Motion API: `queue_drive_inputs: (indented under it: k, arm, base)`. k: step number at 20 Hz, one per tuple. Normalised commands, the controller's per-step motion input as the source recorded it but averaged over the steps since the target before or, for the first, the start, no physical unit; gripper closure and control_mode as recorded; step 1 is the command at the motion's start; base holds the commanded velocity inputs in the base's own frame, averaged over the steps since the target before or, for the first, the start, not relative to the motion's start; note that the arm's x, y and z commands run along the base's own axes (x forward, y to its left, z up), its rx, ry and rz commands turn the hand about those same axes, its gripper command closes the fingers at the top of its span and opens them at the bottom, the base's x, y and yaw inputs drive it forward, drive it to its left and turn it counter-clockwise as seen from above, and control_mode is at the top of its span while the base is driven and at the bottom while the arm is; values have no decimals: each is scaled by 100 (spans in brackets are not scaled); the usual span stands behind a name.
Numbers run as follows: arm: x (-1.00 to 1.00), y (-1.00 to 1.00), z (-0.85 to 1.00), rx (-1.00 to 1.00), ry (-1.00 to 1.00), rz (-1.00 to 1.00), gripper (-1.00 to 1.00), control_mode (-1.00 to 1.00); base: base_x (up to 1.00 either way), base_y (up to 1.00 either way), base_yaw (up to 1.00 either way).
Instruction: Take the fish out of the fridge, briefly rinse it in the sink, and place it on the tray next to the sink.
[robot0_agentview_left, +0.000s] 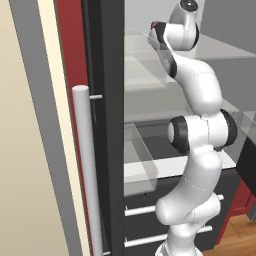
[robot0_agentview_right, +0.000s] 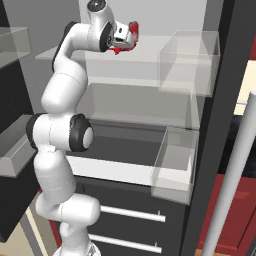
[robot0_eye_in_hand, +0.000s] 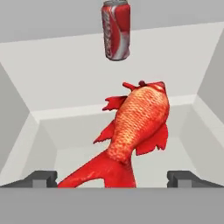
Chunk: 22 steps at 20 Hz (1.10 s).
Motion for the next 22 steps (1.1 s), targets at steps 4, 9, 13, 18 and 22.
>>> queue_drive_inputs:
  k: [4,9,13,18,22]
  arm:
    - [69,-2,-1,0,0,-2,-100,-100]
    - [33,-2,-4,0,1,-5,-100,-100]
    - [-1,0,-12,0,1,-13,-100,-100]
    - [-9,0,-17,0,2,-17,-100,-100]
    - [0,0,-33,0,0,-15,100,-100]
  base:
    - [0,0,0]
    - [0,0,0]
    - [0,0,0]
    - [0,0,0]
    - [0,0,0]
